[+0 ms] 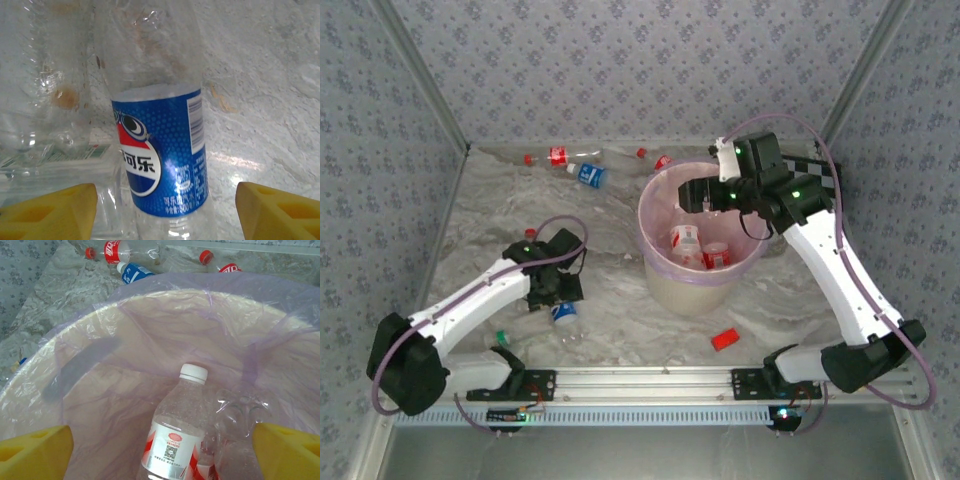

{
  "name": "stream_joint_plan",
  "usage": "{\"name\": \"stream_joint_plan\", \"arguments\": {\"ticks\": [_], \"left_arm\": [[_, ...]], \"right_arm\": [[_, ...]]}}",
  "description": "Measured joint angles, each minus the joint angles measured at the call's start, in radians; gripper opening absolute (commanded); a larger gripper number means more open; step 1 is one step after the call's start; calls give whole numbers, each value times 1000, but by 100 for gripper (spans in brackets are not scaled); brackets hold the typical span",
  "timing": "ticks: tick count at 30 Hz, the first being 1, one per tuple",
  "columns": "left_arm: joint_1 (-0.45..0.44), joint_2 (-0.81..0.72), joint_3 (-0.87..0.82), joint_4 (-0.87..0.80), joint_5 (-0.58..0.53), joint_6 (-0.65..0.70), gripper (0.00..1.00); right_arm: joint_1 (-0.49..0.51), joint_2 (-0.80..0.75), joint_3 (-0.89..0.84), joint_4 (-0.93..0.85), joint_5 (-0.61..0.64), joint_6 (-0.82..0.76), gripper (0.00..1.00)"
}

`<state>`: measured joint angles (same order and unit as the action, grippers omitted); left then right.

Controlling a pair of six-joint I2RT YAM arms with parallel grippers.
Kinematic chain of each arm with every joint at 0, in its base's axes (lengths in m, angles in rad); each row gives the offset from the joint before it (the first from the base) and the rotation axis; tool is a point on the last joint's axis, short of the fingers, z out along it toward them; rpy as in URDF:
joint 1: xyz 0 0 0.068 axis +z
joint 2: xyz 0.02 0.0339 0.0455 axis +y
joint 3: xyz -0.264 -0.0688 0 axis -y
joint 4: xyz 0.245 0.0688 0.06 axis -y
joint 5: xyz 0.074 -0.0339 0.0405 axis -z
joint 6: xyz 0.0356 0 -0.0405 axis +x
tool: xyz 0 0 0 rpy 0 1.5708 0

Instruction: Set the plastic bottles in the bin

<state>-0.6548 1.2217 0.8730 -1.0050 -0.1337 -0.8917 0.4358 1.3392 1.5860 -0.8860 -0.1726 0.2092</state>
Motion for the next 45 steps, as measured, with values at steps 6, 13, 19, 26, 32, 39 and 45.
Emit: {"name": "stream_joint_plan", "arguments": {"ticks": [6, 13, 19, 26, 32, 39, 45], "left_arm": [[0, 66, -31, 97, 0, -19, 70], [0, 132, -56, 169, 16, -27, 63], [-3, 189, -55, 210, 17, -26, 54], [-21, 201, 32, 206, 33, -2, 47], [11, 68, 109, 198, 56, 86, 43], [222, -219, 111, 491, 302, 169, 36], [251, -254, 98, 794, 526, 180, 35]], "right_arm": [[-19, -33, -21, 1, -1, 0, 94], [-52, -57, -47, 21, -8, 0, 93], [-64, -66, -61, 27, -19, -8, 93], [-91, -119, -65, 31, -35, -8, 92], [-116, -130, -55, 77, -141, 12, 92], [-56, -95, 12, 226, -354, 58, 92], [105, 23, 175, 287, -374, 64, 92]]}}
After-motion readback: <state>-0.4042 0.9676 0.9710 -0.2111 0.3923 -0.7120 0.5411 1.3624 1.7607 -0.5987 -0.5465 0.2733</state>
